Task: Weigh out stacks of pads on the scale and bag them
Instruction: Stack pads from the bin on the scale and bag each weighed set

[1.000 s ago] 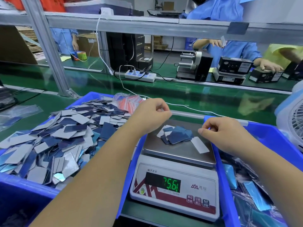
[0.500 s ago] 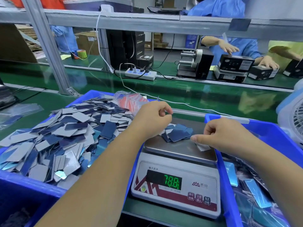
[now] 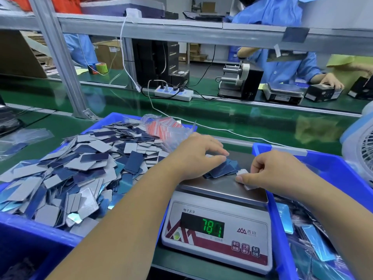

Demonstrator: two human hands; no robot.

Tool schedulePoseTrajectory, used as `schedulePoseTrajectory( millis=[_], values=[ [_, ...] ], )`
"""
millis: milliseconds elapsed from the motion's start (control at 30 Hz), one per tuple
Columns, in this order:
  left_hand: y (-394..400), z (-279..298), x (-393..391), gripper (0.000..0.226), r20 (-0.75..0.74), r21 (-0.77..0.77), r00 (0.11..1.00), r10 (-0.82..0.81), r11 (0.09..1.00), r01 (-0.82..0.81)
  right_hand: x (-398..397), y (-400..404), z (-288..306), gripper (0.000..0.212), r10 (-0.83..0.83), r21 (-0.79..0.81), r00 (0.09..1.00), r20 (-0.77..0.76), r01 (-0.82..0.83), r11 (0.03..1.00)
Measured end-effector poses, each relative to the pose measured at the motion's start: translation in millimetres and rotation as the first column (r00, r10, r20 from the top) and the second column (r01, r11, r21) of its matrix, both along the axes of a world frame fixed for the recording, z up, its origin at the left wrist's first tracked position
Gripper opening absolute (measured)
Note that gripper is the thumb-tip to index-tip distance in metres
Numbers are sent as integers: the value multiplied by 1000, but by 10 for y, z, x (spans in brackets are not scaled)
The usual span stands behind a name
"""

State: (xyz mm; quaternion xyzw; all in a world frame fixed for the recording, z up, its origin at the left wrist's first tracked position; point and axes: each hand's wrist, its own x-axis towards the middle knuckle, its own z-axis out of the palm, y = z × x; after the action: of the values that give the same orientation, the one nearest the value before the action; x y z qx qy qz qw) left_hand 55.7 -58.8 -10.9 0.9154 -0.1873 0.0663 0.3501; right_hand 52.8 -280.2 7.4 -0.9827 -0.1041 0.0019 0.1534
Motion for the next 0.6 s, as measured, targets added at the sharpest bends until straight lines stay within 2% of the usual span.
schedulePoseTrajectory(
  millis=[100, 400, 600],
  values=[
    [-5, -11, 19, 19, -48, 66, 999, -21, 998, 24, -18, 10, 22, 50, -8, 3, 1000, -21, 8, 1000],
    [-6, 6, 20, 18, -128, 32, 992, 1, 999, 3, -34, -14, 96, 40, -71, 79, 986, -150, 83, 993],
    [-4, -5, 26, 18, -139, 48, 990, 18, 999, -12, 33, -106, 98, 31, -105, 54, 986, -127, 112, 992]
  ],
)
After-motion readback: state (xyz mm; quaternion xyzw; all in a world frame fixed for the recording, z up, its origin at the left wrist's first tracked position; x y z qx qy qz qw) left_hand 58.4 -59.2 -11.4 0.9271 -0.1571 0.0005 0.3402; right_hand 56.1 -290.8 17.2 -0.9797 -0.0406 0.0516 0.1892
